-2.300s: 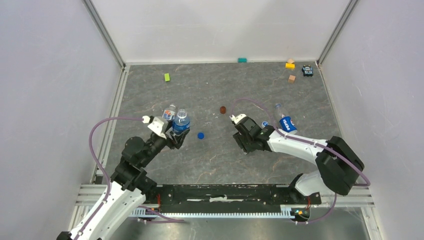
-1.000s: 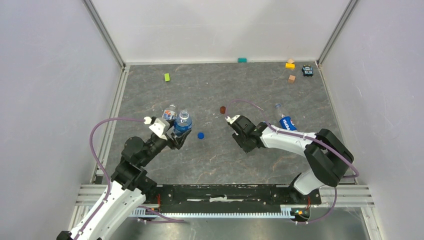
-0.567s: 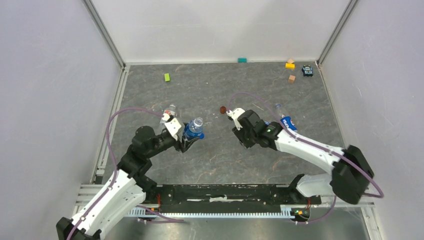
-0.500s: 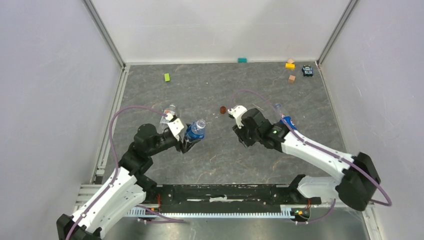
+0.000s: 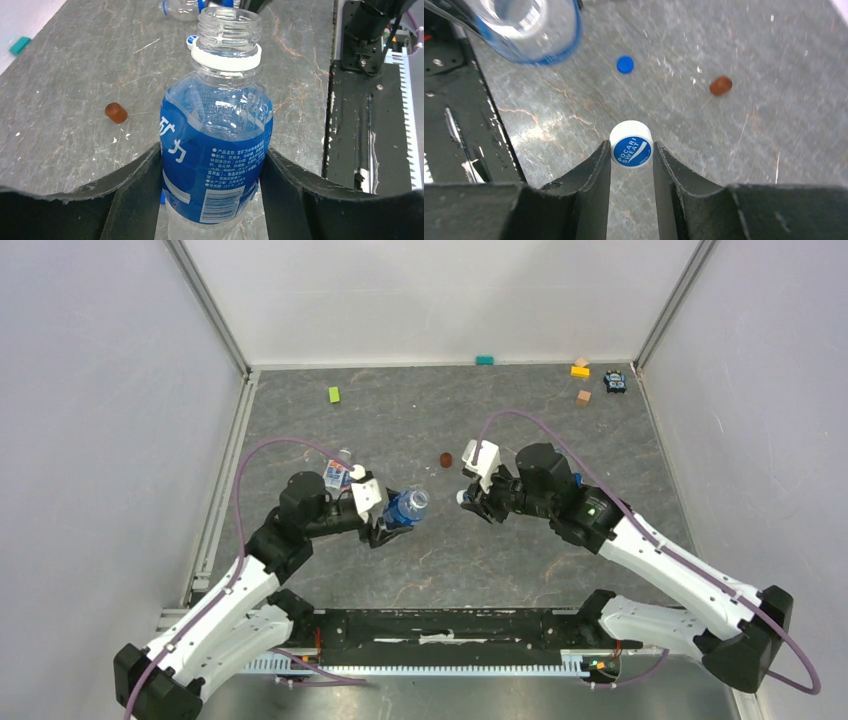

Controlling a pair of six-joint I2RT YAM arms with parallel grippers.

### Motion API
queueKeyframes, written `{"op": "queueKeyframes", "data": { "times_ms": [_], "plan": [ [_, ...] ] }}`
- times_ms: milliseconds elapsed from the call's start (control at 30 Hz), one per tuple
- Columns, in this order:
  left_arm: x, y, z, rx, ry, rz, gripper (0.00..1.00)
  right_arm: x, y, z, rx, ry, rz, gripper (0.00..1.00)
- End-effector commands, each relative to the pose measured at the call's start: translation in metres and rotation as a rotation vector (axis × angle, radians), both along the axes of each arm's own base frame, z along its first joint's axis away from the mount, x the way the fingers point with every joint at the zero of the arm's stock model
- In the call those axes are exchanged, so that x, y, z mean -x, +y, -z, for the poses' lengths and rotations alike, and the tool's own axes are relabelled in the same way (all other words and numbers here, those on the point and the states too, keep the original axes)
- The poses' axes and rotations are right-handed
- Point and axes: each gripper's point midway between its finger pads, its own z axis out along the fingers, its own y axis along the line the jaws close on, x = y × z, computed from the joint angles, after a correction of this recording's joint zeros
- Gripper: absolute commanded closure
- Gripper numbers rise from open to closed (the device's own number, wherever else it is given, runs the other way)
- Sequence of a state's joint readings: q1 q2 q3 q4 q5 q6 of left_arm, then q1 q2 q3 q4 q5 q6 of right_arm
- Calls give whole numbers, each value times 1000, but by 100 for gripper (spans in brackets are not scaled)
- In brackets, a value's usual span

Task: Screw on the bottle caps
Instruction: Screw the bottle cap onto the plastic bottle.

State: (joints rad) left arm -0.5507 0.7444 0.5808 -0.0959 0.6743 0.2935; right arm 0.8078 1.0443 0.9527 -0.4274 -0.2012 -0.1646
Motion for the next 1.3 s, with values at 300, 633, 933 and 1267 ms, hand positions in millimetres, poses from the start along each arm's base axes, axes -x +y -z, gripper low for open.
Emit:
{"op": "queueKeyframes", "data": {
  "times_ms": [300, 633, 933, 1267],
  "plan": [
    [2, -4, 11, -180, -132, 48, 98, 28, 34, -70, -119, -163, -276, 100],
    [7, 2, 30, -218, -131, 26, 98, 49, 59, -63, -105, -139, -354, 100],
    [11, 3, 37, -220, -118, 23, 98, 50, 71, -58, -87, -148, -349, 100],
    [13, 0, 33, -176, -106, 19, 98, 42, 66, -61, -102, -183, -289, 100]
  ]
}}
